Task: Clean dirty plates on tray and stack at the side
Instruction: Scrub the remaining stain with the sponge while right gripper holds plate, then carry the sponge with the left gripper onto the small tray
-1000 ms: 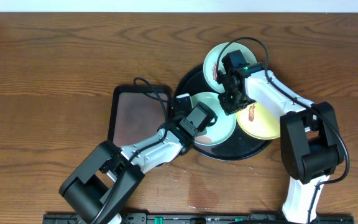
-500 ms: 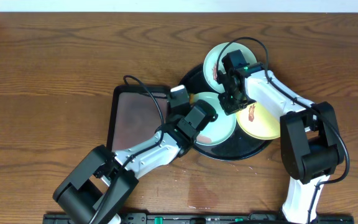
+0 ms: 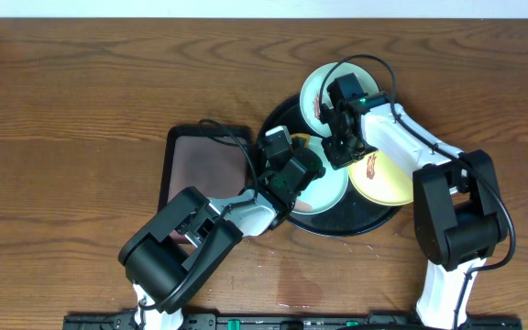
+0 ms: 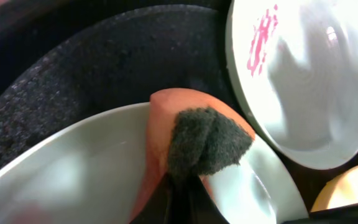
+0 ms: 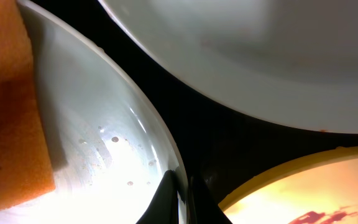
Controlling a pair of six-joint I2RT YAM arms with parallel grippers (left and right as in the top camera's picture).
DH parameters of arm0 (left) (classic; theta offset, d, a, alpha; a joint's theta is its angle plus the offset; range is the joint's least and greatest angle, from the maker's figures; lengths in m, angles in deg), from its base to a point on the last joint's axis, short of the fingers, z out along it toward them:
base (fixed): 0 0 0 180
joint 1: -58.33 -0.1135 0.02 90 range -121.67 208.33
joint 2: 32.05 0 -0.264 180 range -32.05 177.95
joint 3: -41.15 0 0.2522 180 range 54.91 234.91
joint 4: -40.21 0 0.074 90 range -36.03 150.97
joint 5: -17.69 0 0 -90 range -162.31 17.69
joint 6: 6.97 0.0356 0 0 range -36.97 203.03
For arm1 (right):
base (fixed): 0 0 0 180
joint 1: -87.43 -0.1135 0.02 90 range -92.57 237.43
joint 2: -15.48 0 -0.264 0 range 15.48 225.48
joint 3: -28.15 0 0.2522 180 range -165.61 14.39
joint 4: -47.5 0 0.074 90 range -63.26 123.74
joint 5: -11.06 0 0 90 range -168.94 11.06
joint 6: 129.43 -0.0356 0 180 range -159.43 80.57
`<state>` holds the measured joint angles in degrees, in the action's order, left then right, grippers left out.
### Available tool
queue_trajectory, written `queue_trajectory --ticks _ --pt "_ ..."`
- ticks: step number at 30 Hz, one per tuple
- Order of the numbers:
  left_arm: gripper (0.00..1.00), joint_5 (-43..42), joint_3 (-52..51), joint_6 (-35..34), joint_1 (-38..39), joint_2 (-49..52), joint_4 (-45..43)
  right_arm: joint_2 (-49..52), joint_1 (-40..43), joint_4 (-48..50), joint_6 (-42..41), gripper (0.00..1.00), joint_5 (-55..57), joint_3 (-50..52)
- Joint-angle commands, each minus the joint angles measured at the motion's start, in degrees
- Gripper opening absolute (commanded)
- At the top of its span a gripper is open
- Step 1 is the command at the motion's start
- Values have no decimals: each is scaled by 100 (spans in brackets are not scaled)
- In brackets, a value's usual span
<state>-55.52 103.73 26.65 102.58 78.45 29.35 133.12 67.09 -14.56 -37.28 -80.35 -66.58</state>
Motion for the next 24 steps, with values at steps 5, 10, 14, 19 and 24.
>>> queue_trajectory --ticks 5,10,14,19,24 --pt "7 -24 -20 651 -31 -15 675 461 74 105 7 1 245 120" --pt "7 1172 -20 791 -31 -704 1786 461 74 96 7 1 247 120" --pt "7 1628 -20 1097 -31 -1364 2406 461 74 96 7 1 245 120" --pt "7 1628 -20 1331 -13 -1963 2505 461 74 96 2 1 245 120" --pt "7 1631 -20 1572 -20 -2667 2549 442 74 70 -236 1 96 74"
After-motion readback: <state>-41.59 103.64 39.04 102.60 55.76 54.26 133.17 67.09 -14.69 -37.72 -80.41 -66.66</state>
